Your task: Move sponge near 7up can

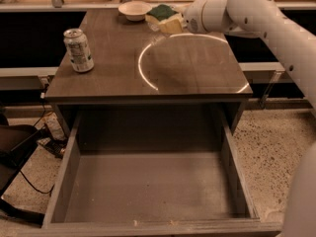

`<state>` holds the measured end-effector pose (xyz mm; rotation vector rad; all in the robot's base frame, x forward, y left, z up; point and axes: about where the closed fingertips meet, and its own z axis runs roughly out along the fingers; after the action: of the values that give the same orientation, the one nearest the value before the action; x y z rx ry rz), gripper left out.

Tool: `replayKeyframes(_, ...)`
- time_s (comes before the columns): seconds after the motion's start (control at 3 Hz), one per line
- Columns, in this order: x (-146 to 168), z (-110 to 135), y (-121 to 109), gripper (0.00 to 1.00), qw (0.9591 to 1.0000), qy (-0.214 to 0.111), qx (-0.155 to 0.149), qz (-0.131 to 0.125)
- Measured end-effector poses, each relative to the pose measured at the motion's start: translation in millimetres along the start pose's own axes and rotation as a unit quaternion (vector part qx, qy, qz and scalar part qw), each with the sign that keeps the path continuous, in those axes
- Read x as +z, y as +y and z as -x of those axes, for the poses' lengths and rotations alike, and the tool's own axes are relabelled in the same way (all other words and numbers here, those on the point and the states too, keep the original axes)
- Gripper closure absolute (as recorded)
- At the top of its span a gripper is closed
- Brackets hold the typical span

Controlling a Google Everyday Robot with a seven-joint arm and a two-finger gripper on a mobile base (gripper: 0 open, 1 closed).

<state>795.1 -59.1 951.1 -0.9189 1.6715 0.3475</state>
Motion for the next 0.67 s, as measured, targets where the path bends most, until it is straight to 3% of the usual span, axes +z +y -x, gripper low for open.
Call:
replayKeyframes(0.33,-14.4,-3.5,32.5,1.0,0.9996,0.005,-0.021,0.021)
replayKeyframes(0.67,-25.9,-12.9,83.2,1.0,0.9977,0.023,-0.042,0.047)
